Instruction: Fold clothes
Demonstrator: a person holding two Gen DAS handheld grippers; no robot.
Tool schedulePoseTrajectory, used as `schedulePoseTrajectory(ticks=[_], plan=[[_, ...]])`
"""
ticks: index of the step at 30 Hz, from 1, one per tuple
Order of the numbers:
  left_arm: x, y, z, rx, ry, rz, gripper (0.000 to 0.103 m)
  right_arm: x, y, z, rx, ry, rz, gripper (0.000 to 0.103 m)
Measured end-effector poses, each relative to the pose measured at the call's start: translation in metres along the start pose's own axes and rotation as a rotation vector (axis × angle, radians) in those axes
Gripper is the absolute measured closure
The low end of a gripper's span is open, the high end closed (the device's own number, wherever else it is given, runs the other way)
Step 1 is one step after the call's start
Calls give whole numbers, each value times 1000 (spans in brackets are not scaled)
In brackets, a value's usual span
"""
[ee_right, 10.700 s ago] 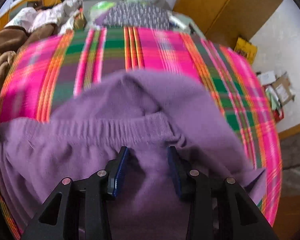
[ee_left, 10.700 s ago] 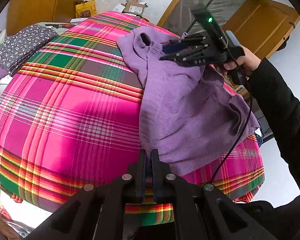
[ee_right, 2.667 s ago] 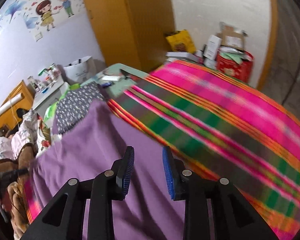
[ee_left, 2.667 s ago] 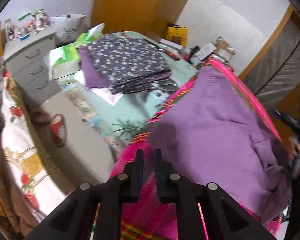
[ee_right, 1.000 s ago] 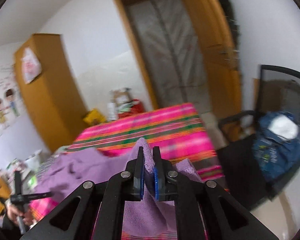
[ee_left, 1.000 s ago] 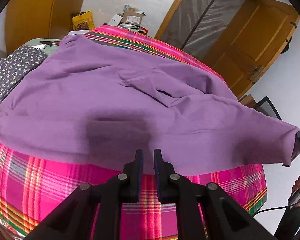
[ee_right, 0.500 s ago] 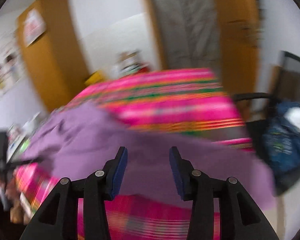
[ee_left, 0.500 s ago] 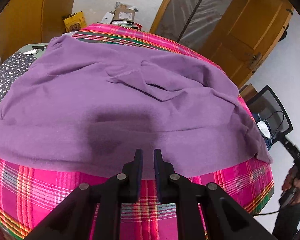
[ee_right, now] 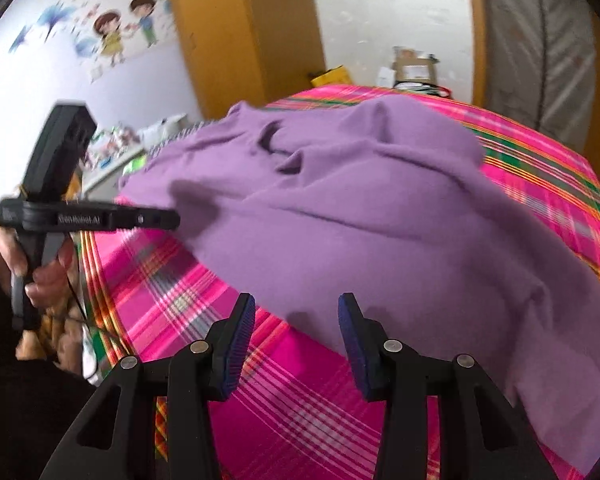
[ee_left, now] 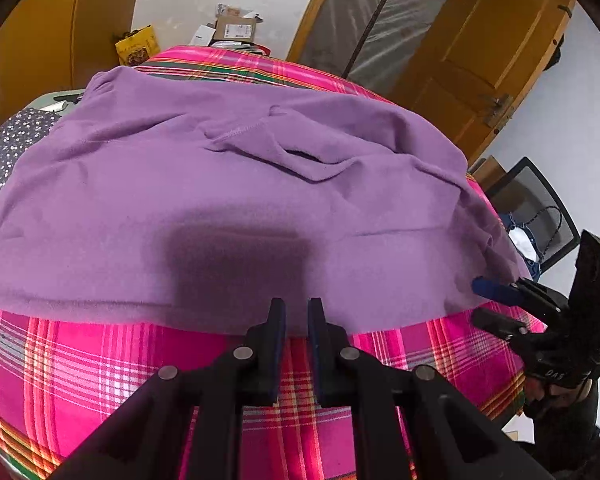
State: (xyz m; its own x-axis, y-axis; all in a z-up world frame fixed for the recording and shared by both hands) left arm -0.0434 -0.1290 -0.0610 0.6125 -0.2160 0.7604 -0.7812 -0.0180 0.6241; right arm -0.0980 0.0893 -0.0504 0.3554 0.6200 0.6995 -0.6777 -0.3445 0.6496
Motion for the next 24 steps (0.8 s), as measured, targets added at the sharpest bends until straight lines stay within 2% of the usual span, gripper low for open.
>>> schedulePoseTrajectory(ticks=[10,18,20,22,24], plan=[[4,-13,6,-18,1,1,91,-19,-6,8,87,-25,60,58],[13,-22,31,94,2,-26,85,-28,-4,12,152,-64,87,60],[15,-24,39,131,5,-35,82,-30,-2,11,157,-82,80,70],[18,-26,49,182,4,-47,79,-31,1,9,143,-89,76,87],[21,-28,57,228,2,-56,79,-32,3,6,126,-88,72,90]])
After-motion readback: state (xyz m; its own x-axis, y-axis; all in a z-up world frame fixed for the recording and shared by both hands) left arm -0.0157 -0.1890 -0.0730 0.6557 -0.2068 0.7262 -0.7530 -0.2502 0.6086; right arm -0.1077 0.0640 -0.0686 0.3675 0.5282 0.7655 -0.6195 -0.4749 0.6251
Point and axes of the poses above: each gripper's, at about its wrist camera, not at the fingertips, and x roughly against the way its jaws point, z to its left, y to its top, the point moved 3 cm from there along -x, roughly the way its jaws point, and after that the axes turned 14 degrees about -x, right-handed, at the moved point
